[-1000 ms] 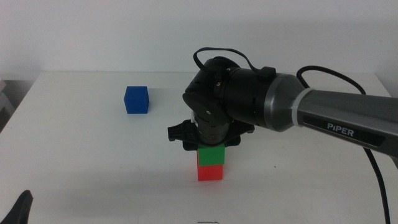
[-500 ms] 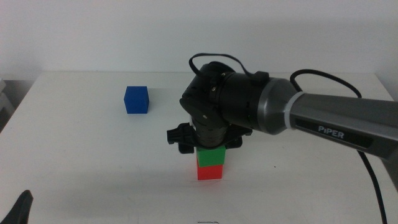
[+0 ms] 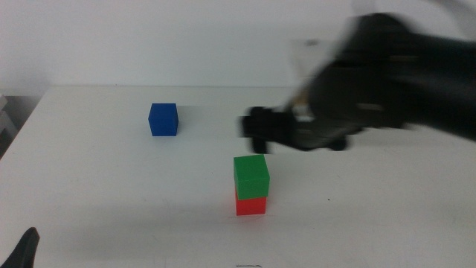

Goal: Stack red cubes first, then green, then blue cubes in a specific spot.

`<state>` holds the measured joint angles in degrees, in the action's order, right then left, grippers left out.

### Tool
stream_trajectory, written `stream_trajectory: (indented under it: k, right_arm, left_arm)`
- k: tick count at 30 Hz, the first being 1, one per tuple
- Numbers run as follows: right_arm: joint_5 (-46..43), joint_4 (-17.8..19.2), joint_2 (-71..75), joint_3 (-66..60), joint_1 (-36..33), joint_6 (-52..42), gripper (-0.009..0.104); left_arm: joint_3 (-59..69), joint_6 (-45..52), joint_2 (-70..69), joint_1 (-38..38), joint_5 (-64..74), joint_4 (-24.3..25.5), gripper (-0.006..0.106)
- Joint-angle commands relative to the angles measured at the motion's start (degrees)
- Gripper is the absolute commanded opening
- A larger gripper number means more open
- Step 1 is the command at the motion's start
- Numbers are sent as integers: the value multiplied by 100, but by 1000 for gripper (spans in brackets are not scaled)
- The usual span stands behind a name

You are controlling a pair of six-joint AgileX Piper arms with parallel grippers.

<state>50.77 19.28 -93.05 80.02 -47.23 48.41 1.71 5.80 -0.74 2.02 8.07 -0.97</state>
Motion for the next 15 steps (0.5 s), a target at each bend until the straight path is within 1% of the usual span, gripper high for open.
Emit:
stream_trajectory:
  k: [1,2,5,8,12,15]
  right_arm:
    - [-493,61,903,-537,199,-461,84]
    - [-616,31,1157,-784,268,-647,84]
    - [-998,-153,2024,-1533,447,-1583,84]
    - [-1132,-493,2754,-2075,636,-2627,84]
    - [-1107,-978,3657,-2508,658,-3959,84]
    - [-1101,-1325,4219,-2699,658,-4420,84]
  left_arm:
    - [-19,-29,-120,15,-448,-26,91]
    - [-19,-29,-120,15,-448,-26,91]
    - [-19,-29,-120,15,-448,-26,91]
    - [-19,-29,-120,15,-448,-26,91]
    - [-19,-29,-120,15,-448,-26,91]
    - [-19,-29,-120,15,-448,-26,91]
